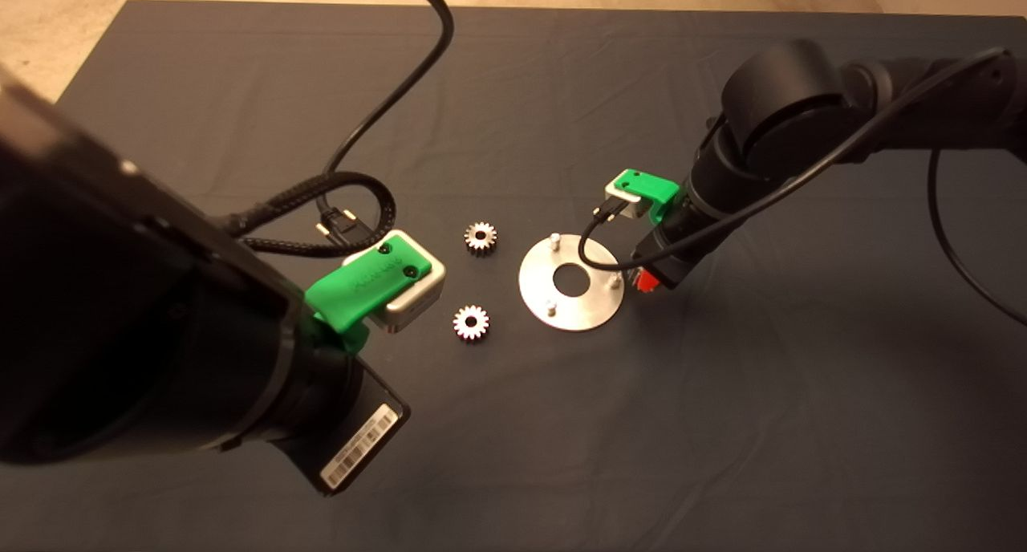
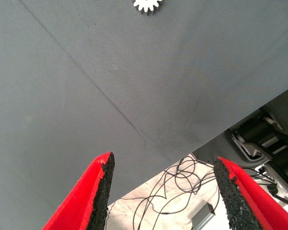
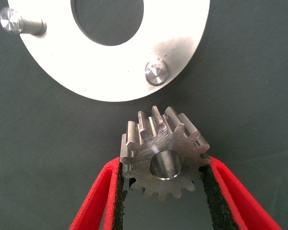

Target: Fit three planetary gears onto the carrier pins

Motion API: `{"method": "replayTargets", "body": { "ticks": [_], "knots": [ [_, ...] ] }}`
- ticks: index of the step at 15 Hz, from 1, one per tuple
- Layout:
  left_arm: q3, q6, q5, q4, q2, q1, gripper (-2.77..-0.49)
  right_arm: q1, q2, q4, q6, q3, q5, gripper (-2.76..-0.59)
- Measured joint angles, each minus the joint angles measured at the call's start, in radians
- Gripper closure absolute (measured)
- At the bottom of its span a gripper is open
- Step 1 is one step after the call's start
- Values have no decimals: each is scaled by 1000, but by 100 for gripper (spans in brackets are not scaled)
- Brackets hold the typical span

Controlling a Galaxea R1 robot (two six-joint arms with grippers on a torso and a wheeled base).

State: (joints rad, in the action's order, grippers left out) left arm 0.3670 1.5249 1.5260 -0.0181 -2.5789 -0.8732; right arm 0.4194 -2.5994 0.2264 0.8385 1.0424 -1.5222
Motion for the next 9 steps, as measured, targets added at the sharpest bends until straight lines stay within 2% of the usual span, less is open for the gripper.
{"method": "replayTargets", "body": {
  "ticks": [1, 4, 7, 9],
  "knots": [
    [0, 0, 0, 0, 0, 0, -146, 0, -5, 0, 0, 0, 6, -99],
    [0, 0, 0, 0, 0, 0, -146, 0, -19, 0, -1, 0, 13, -99],
    [0, 0, 0, 0, 0, 0, -146, 0, -19, 0, -1, 0, 46, -99],
    [0, 0, 0, 0, 0, 0, -146, 0, -19, 0, -1, 0, 52, -99]
  ]
}}
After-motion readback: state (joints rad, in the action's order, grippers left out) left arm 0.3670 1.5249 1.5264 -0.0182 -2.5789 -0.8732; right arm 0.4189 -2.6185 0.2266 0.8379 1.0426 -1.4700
